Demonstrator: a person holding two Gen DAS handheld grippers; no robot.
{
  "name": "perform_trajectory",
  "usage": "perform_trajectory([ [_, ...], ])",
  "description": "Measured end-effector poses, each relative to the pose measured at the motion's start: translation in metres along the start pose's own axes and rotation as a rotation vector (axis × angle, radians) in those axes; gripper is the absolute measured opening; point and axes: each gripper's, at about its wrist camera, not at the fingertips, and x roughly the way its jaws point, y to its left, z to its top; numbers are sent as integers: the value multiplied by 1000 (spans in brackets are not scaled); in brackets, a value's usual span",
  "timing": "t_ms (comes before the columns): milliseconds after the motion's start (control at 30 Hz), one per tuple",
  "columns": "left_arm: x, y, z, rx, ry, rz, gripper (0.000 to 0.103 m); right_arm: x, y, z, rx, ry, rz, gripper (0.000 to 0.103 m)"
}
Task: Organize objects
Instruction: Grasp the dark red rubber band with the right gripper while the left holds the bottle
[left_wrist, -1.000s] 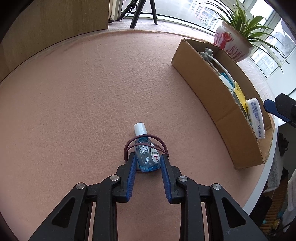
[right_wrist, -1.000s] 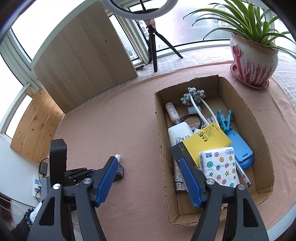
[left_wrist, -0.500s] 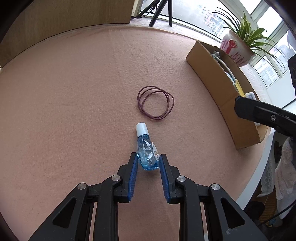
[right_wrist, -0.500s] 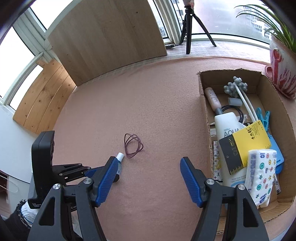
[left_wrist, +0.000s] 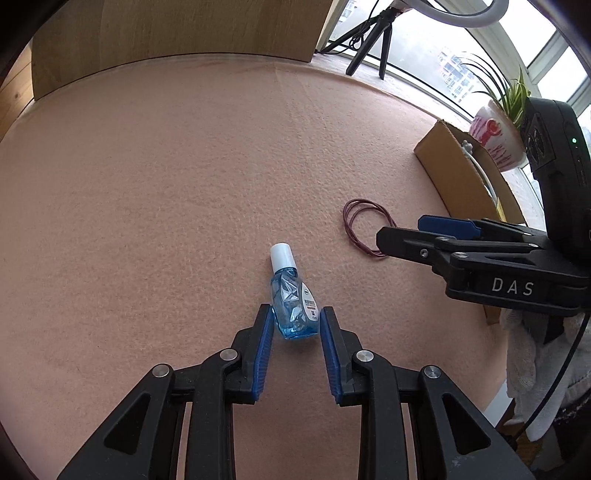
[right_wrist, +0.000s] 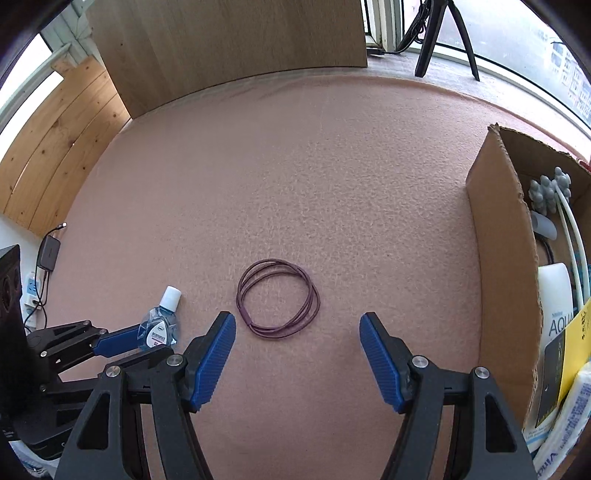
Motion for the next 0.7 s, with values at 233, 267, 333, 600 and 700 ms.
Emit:
perform_trajectory([
  [233, 4, -5, 5, -5, 0, 3, 31, 19, 21, 10, -97, 37, -63, 65],
  [267, 4, -5, 5, -6, -2, 4, 31, 20, 25, 10, -118, 38, -77, 56],
  [333, 5, -6, 6, -8, -5, 5, 31, 20, 32, 9, -163, 38, -109, 41],
  [600, 7, -4, 10, -20, -13, -1, 27, 16, 30, 2, -180, 18, -78, 7],
  [700, 8, -3, 11, -23, -18, -4, 26, 14, 29, -2, -175, 15, -64, 5],
])
